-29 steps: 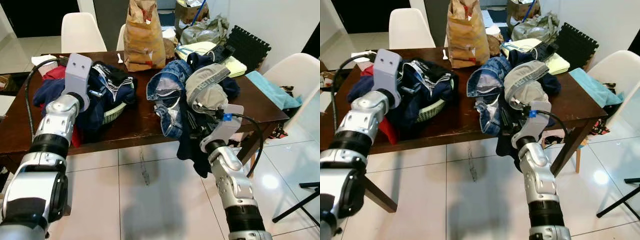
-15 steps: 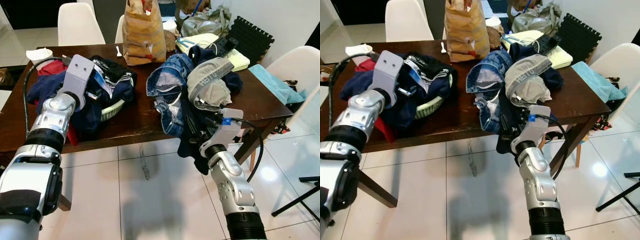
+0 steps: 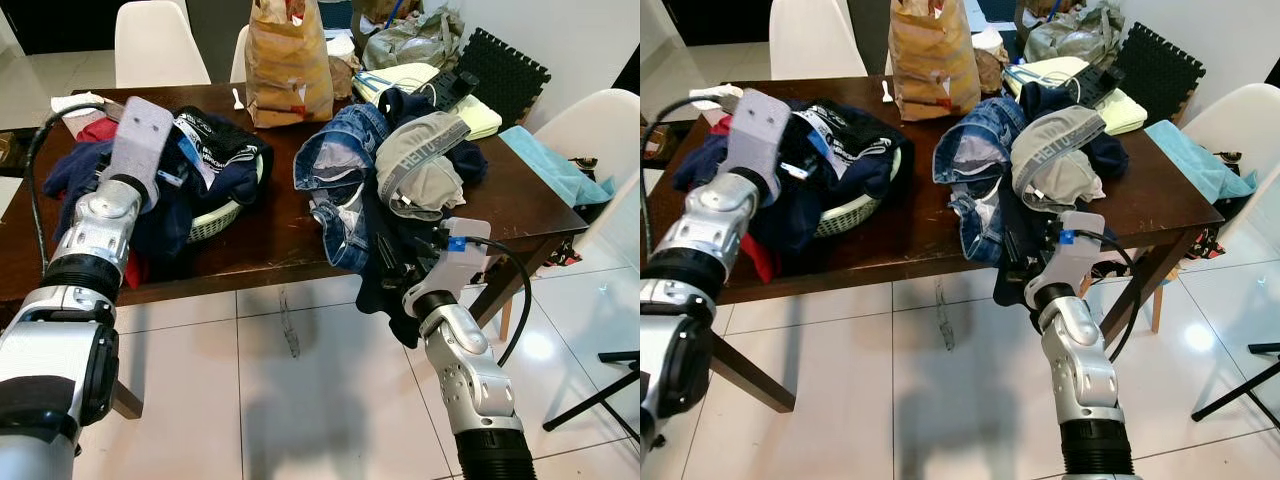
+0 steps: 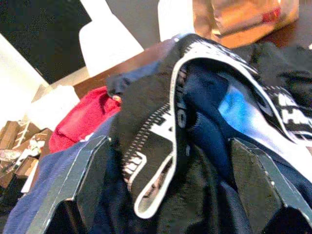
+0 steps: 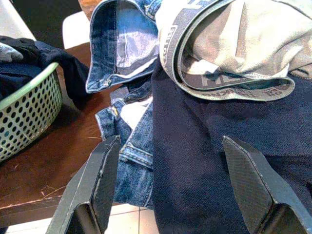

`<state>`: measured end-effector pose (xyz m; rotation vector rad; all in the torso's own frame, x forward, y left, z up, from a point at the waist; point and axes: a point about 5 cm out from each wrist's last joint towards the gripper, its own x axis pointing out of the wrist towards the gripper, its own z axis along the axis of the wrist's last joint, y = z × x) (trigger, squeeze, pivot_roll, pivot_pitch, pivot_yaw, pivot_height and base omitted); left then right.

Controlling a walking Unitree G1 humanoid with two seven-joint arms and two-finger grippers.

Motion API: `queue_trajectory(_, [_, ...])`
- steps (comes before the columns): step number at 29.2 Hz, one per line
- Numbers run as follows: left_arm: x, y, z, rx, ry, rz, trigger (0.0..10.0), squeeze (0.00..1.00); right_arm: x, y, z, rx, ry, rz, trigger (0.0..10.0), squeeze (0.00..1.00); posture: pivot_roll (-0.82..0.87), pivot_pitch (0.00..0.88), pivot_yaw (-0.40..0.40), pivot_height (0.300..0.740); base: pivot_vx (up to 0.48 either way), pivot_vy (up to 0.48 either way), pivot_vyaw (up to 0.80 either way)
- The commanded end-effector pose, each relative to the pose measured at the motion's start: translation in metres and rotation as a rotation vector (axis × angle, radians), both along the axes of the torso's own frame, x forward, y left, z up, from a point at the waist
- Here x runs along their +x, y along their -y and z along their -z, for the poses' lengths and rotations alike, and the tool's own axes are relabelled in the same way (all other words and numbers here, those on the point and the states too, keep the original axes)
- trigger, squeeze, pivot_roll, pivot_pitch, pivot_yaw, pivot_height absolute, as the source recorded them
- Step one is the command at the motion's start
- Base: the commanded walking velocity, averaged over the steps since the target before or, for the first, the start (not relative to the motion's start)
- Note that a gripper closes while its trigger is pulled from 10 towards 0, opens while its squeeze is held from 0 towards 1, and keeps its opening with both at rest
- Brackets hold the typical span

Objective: Hang hanger

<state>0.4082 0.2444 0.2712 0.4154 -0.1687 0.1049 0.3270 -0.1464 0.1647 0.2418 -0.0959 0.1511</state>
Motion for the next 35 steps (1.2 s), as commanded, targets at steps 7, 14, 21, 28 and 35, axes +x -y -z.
queue_trajectory(7, [-0.001,-0.004,-0.013,-0.024,0.082,-0.055,10.0,0.0,-0.001,0.001,-0.002,0.001,0.0,0.007,10.0,0.0,-0.04,0.191,0.013,0.74,0.0,0.0,0.0])
queue_trajectory(14, [-0.001,-0.007,-0.01,-0.033,0.076,-0.071,4.9,0.0,-0.002,0.0,-0.002,0.0,0.0,0.009,10.0,0.0,-0.04,0.186,0.014,0.74,0.0,0.0,0.0])
queue_trajectory(21, [-0.001,-0.007,-0.006,-0.046,0.06,-0.079,0.0,0.0,-0.002,0.0,-0.002,-0.002,-0.003,0.007,10.0,0.0,-0.04,0.181,0.012,0.74,0.0,0.0,0.0])
queue_trajectory(28, [0.0,-0.008,-0.002,-0.052,0.037,-0.093,0.0,0.0,-0.002,0.0,-0.001,-0.004,-0.006,0.001,10.0,0.0,-0.04,0.174,0.011,0.74,0.0,0.0,0.0])
queue_trajectory(35, [-0.001,-0.009,-0.008,-0.072,0.078,-0.097,0.0,0.0,-0.002,0.0,-0.001,-0.005,-0.008,0.002,10.0,0.0,-0.03,0.17,0.013,0.74,0.0,0.0,0.0])
